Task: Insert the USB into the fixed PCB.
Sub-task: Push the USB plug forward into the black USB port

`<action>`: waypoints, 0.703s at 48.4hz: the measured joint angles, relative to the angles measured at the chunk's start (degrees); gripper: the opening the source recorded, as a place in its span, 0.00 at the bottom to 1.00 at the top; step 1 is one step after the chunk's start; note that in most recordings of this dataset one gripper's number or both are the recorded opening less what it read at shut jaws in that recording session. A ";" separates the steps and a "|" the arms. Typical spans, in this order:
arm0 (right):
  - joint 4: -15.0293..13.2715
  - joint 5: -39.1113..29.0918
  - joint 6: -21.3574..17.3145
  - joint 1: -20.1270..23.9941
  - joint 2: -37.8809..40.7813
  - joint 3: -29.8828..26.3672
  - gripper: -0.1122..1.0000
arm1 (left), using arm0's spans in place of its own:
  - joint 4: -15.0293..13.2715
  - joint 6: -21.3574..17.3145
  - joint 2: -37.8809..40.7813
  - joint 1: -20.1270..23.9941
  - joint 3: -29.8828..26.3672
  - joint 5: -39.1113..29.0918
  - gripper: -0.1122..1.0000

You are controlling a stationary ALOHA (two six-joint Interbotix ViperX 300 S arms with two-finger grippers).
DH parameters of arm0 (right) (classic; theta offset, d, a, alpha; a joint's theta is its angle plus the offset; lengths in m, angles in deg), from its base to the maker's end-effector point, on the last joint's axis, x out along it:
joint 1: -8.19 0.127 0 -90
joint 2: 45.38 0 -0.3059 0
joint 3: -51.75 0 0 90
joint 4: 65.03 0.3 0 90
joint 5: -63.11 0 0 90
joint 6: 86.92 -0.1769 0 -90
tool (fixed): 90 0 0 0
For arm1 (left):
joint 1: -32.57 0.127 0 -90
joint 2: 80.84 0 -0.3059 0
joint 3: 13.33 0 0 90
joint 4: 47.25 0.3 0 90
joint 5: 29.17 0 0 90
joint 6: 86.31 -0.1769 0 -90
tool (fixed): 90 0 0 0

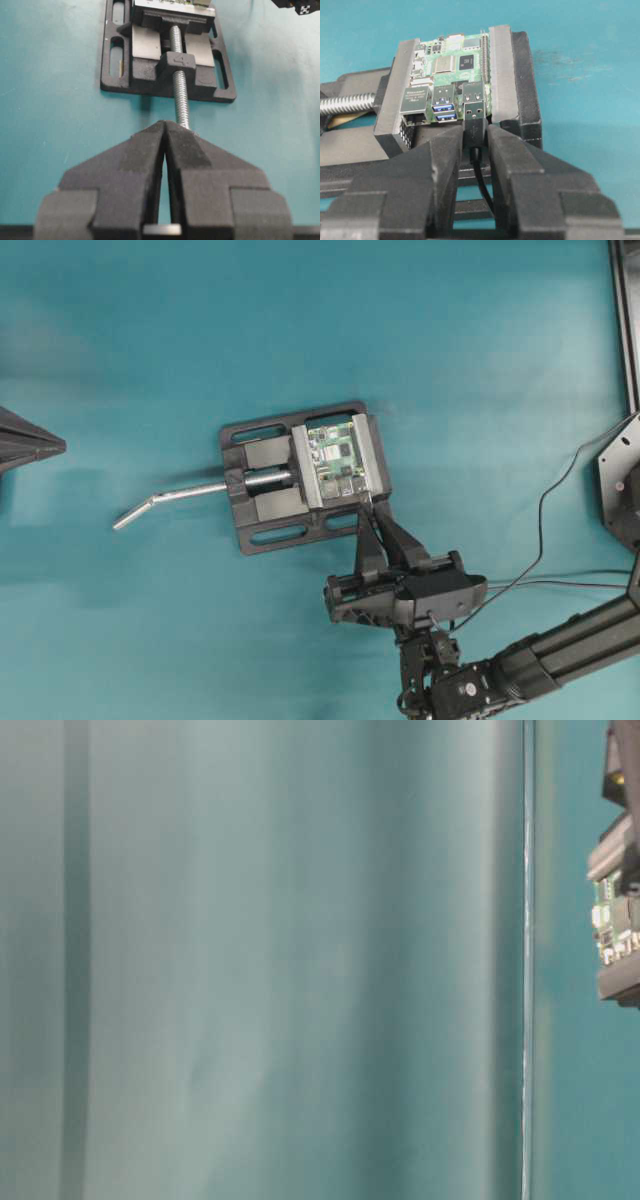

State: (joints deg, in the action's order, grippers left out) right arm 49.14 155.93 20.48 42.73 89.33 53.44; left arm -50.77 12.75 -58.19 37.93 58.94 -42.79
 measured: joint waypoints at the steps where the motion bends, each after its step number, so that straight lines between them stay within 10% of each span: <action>1: 0.00 -0.18 0.00 0.00 0.00 0.00 0.28 | -0.09 0.00 0.00 0.00 0.00 -0.09 0.10; 34: 0.00 0.18 0.00 -0.09 0.00 0.09 0.28 | 0.00 0.00 0.00 0.00 0.00 -0.09 0.10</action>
State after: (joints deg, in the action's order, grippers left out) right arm 49.14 156.10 20.48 42.64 89.33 53.53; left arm -50.77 12.75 -58.19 37.93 58.94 -42.88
